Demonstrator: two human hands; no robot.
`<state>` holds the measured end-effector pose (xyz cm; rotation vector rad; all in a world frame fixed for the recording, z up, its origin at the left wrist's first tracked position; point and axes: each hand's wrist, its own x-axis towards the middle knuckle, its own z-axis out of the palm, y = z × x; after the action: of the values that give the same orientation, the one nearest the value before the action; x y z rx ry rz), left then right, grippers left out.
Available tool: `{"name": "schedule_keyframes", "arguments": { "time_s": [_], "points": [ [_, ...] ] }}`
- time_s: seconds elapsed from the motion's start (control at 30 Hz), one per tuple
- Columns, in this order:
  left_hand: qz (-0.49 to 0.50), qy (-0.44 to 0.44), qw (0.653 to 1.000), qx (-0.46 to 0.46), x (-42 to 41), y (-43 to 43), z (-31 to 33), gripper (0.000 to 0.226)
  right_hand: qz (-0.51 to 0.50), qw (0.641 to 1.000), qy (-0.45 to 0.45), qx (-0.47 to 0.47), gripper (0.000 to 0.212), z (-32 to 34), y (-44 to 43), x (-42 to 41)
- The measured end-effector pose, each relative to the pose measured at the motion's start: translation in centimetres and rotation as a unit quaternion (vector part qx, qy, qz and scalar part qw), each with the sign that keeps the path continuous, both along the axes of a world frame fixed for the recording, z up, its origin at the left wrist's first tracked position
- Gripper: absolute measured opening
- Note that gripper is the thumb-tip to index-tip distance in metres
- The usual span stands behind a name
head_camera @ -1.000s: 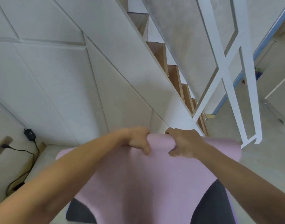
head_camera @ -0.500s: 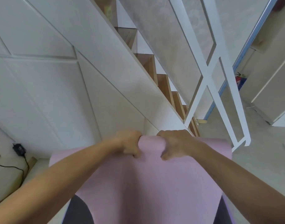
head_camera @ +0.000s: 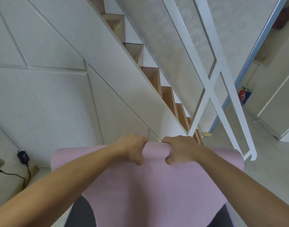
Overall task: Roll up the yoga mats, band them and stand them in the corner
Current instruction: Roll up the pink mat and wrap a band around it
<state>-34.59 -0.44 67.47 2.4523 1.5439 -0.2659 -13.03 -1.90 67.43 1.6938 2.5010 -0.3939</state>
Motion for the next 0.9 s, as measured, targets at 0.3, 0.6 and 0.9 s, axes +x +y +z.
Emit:
{"name": "schedule_keyframes", "arguments": {
  "time_s": [0.3,0.6,0.9],
  "points": [
    [0.019,-0.049,0.989,-0.139,0.0,-1.0,2.3,0.064,0.006,1.000,-0.004,0.023,0.037,0.9,-1.1,-0.4],
    [0.042,-0.126,0.972,-0.195,-0.6,-1.6,2.9,0.046,0.055,0.991,-0.064,0.099,0.077,1.2,-2.9,-0.5],
    [-0.063,0.038,0.996,0.057,0.5,-2.6,1.3,0.077,0.000,1.000,0.024,-0.019,0.043,2.3,-2.0,0.1]
  ]
}}
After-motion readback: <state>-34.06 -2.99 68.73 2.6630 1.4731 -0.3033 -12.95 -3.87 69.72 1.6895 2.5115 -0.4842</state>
